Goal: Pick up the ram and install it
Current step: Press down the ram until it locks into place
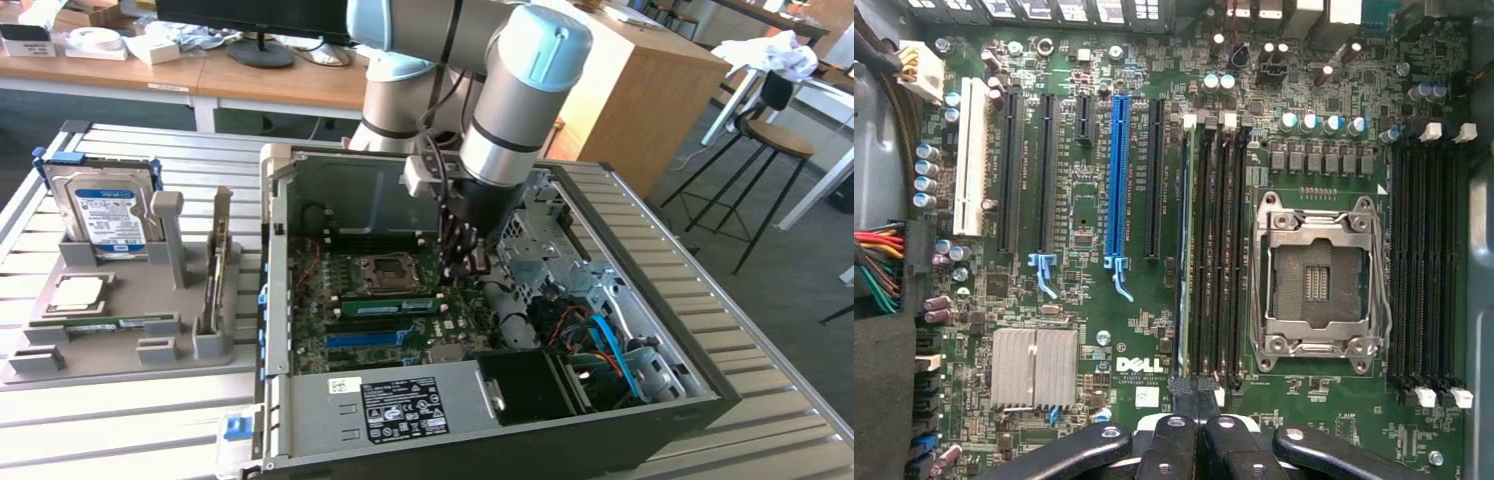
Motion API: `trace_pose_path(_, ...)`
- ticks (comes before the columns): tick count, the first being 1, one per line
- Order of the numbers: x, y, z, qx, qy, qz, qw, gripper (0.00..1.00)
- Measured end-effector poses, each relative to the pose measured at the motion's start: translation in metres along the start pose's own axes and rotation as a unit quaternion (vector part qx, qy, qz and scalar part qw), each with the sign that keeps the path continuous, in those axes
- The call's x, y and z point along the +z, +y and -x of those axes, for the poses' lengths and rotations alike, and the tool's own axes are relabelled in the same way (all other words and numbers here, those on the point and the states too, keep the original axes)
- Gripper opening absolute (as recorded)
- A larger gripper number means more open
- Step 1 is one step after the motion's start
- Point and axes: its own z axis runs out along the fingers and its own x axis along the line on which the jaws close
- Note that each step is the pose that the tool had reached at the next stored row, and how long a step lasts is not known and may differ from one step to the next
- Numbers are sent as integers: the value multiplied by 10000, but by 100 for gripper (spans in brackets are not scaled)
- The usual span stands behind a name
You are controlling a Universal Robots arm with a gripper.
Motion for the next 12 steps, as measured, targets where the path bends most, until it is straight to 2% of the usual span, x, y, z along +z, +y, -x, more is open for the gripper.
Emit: trace_pose_path(12, 67, -3, -2, 0, 1, 0, 10000, 10)
